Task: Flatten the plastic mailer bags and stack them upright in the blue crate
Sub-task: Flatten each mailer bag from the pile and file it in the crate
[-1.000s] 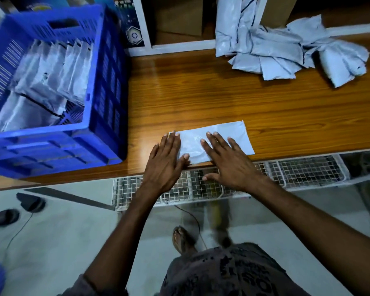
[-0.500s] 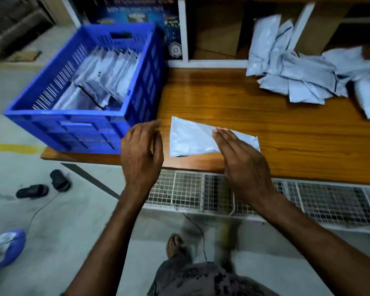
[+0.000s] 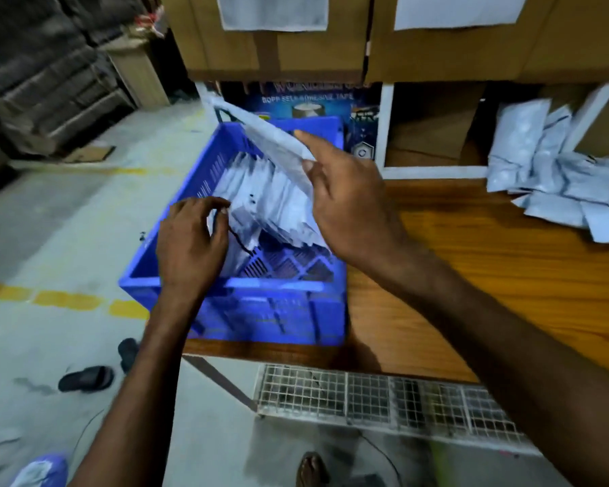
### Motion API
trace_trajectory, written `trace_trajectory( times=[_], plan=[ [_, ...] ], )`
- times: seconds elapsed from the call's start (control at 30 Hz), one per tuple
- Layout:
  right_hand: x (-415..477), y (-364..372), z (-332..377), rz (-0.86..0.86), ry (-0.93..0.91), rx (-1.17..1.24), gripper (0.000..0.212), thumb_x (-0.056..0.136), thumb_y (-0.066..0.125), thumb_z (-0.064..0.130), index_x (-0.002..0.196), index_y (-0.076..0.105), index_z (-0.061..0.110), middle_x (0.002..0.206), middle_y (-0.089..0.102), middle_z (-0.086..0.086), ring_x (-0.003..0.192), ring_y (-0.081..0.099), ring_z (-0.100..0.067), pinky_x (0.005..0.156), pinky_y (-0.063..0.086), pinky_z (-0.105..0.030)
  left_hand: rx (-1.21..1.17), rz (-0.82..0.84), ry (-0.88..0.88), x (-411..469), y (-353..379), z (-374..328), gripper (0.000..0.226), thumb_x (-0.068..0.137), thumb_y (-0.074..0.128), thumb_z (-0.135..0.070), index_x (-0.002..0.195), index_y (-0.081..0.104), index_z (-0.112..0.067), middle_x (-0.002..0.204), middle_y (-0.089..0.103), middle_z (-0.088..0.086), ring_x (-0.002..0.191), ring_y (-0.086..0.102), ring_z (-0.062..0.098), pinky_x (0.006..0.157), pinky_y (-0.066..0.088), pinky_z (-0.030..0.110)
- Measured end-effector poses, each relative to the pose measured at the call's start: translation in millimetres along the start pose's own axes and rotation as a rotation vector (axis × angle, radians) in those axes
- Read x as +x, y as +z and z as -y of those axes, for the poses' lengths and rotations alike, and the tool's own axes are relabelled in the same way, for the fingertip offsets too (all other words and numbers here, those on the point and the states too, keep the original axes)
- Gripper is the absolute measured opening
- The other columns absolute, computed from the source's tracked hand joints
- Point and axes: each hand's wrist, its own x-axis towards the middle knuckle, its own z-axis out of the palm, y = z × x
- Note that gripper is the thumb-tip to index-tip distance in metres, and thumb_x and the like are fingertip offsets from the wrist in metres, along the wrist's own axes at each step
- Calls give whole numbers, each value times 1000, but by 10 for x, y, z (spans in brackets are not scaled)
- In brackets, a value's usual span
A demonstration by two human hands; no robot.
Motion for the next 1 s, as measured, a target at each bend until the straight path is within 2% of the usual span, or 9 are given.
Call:
trace_trajectory(
  times=[0.1, 0.17, 0.23, 0.33, 0.47, 0.6, 0.77, 0.87, 1.0],
  plan=[
    [465, 527, 88, 133, 171, -56, 35, 101, 48, 14, 133, 60, 13, 114, 71, -16, 108, 62, -40, 74, 45, -39, 87, 223, 97, 320, 4, 423, 21, 99, 58, -31, 108, 74, -21, 106, 73, 7, 104, 61, 36, 82, 47, 43],
    [633, 897, 88, 242, 353, -3, 15, 100, 47, 9, 97, 62, 11, 93, 66, -16, 94, 59, -42, 65, 30, -33, 125, 305, 135, 490, -18, 668, 27, 98, 53, -36, 106, 74, -21, 104, 74, 7, 99, 63, 37, 78, 49, 43],
    [682, 1209, 38, 305, 549, 51, 18, 96, 48, 7, 79, 53, 11, 90, 63, -16, 94, 59, -41, 65, 30, -29, 113, 349, 154, 589, -42, 855, 33, 97, 49, -40, 107, 75, -21, 104, 73, 7, 96, 65, 37, 76, 51, 43],
    [624, 1564, -72, 404, 864, 111, 28, 99, 45, 7, 120, 63, 1, 126, 63, -21, 116, 61, -36, 73, 37, -26, 49, 387, 184, 654, -41, 1051, 41, 97, 43, -45, 106, 75, -21, 101, 73, 6, 93, 68, 33, 76, 54, 45],
    [510, 1819, -238, 575, 1066, 199, 42, 108, 29, 4, 145, 39, -11, 150, 44, -28, 137, 46, -39, 86, 42, -32, 21, 389, 194, 644, 24, 1105, 36, 95, 43, -38, 105, 74, -21, 96, 73, 2, 91, 68, 31, 77, 50, 43],
    [362, 2080, -286, 427, 1154, 1, 40, 108, 27, 4, 142, 40, -13, 148, 46, -25, 137, 45, -36, 109, 35, -35, 80, 419, 213, 617, 39, 1119, 28, 97, 48, -33, 107, 72, -24, 98, 71, -1, 95, 67, 28, 83, 45, 43],
    [300, 2026, -280, 330, 1320, -43, 40, 110, 27, 10, 140, 42, -11, 146, 48, -18, 131, 49, -32, 81, 34, -24, 117, 429, 234, 602, 76, 1124, 19, 99, 54, -29, 108, 70, -25, 101, 70, -1, 98, 64, 29, 85, 40, 42],
    [276, 2035, -202, 249, 1434, 108, 38, 108, 32, 6, 137, 47, -11, 143, 52, -22, 132, 50, -34, 103, 38, -29, 160, 429, 247, 609, 78, 1115, 14, 98, 58, -24, 106, 69, -24, 99, 69, -1, 98, 63, 30, 84, 38, 42],
    [293, 2287, -26, 417, 1259, 269, 45, 97, 44, 32, 125, 62, 2, 117, 69, -19, 104, 68, -34, 79, 53, -34, 222, 433, 269, 599, 74, 1097, 14, 94, 60, -19, 103, 69, -23, 97, 68, 1, 95, 63, 32, 82, 37, 42]
  ],
)
